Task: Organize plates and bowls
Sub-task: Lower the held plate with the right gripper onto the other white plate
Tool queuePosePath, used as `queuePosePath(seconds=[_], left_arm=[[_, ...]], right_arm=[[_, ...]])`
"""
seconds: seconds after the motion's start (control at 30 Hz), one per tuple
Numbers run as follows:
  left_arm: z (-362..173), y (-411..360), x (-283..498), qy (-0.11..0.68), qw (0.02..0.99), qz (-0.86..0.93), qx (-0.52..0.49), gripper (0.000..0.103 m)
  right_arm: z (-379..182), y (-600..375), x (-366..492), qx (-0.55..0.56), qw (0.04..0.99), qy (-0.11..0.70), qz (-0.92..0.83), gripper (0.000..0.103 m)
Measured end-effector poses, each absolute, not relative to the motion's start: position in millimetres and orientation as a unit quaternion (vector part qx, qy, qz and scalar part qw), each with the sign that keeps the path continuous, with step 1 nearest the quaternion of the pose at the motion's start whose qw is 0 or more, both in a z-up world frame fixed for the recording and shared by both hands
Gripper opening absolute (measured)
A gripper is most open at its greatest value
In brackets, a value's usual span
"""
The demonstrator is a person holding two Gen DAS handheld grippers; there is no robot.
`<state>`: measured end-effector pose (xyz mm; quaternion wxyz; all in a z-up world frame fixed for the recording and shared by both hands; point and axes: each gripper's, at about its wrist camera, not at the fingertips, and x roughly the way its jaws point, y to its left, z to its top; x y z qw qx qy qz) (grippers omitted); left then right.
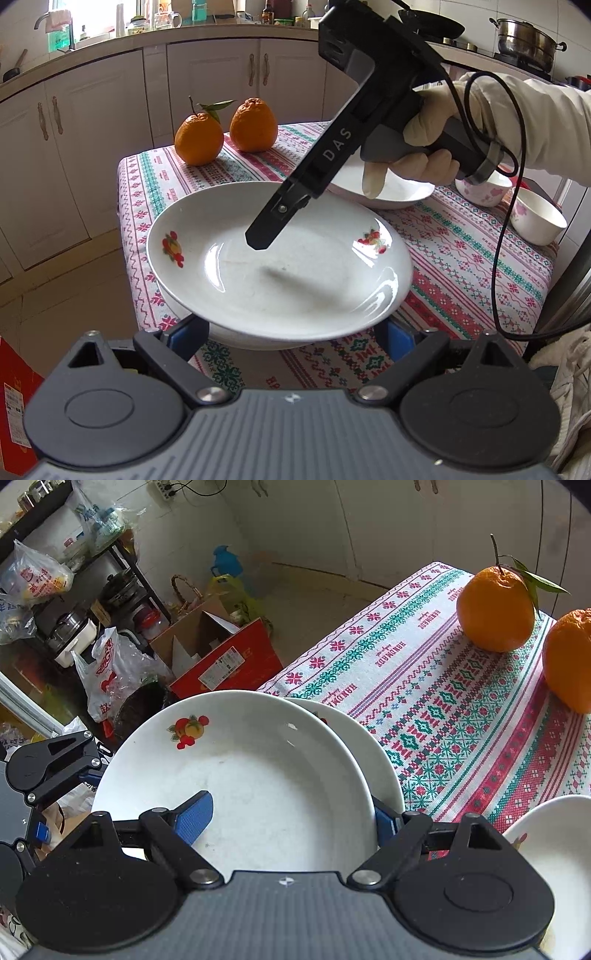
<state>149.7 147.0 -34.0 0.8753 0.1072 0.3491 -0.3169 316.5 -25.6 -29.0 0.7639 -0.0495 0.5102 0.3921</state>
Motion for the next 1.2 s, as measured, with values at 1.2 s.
queuePosePath(seconds=[1.2], left_arm=[[-35, 155, 150, 0.363, 0.880, -0.296, 0.083, 0.096]], right_arm=[[-29, -33, 313, -0.037, 0.768, 0.505, 0.392, 0.090]])
